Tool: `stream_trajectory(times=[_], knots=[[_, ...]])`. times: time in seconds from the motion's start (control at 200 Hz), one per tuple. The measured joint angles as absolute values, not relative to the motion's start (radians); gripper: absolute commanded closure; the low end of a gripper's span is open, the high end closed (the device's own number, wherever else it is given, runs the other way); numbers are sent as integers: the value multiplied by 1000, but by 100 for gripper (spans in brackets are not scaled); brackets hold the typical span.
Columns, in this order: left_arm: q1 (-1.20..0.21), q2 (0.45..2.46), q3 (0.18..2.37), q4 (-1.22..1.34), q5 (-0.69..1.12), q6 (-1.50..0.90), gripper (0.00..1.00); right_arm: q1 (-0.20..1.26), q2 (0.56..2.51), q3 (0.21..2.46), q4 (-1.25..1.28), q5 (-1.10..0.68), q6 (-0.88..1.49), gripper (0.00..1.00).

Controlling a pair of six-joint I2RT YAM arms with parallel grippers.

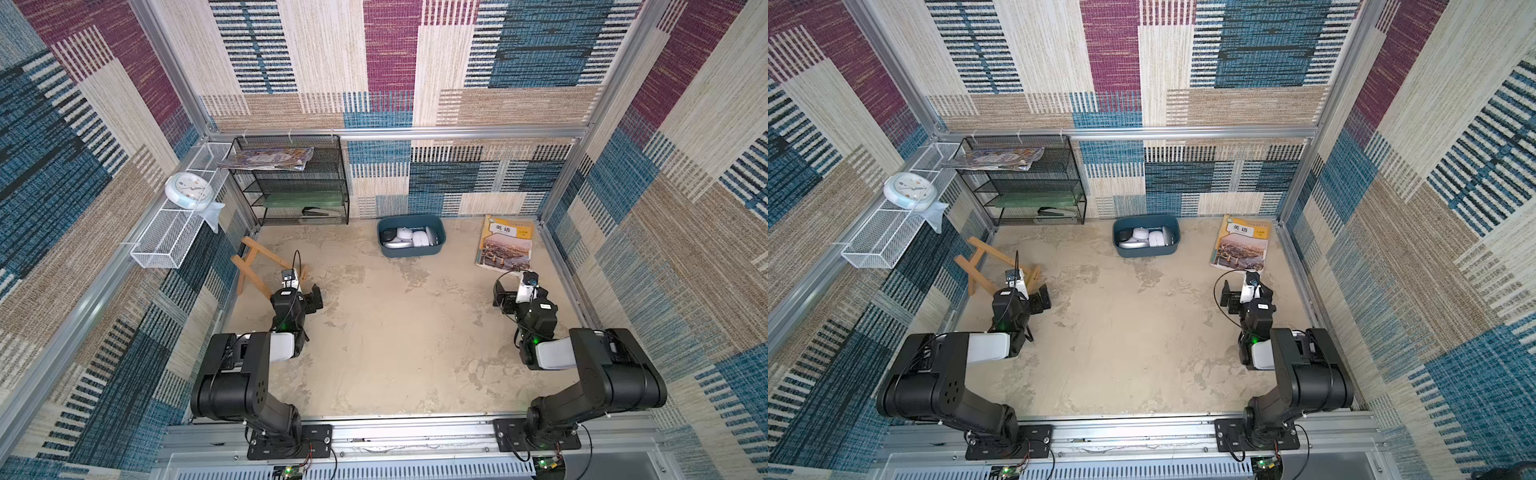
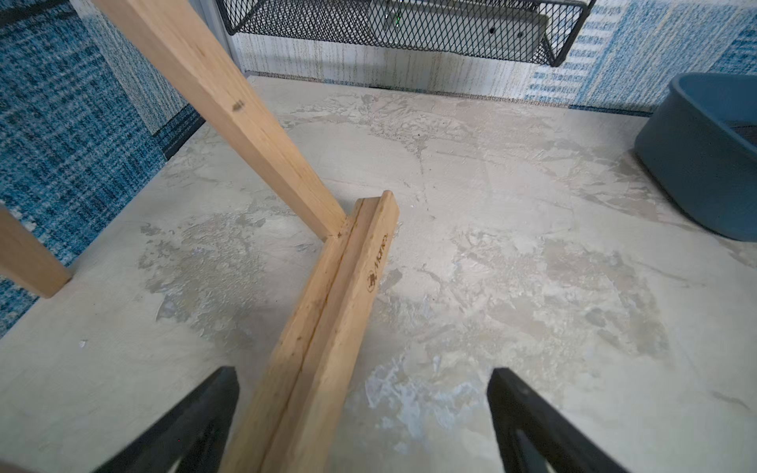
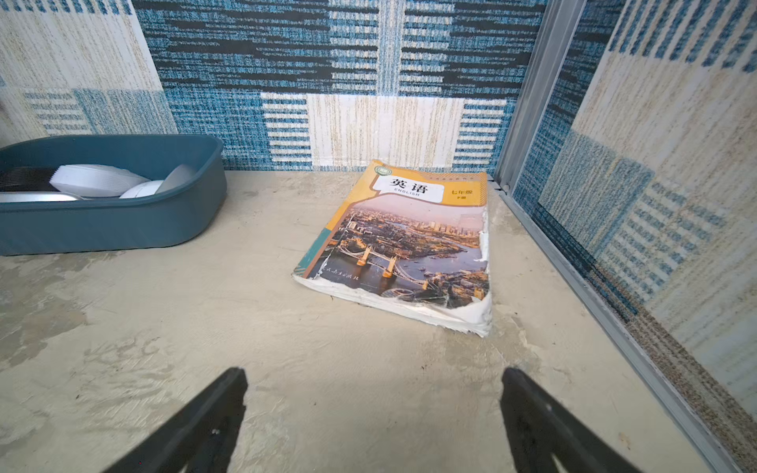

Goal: Take out the mouse from the storage box
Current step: Move the storage box to the center of the board.

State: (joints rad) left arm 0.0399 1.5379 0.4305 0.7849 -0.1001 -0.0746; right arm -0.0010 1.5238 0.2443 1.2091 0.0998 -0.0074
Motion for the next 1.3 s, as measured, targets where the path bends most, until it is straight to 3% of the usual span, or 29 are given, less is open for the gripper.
stream_trajectory(times=[0.761, 0.931, 1.067, 1.302], knots=[[46, 1531, 424, 785, -81, -71, 1, -1, 1512, 233, 1211, 79, -16, 1], [-2, 1362, 393, 721, -48, -32, 1, 50, 1298, 204, 1139, 4, -83, 1], [-109, 1114, 379, 636, -102, -20, 1, 84, 1100, 268, 1004, -12, -90, 1], [-175, 939, 517, 475, -108, -241, 1, 89, 867, 426, 702, -28, 151, 1]])
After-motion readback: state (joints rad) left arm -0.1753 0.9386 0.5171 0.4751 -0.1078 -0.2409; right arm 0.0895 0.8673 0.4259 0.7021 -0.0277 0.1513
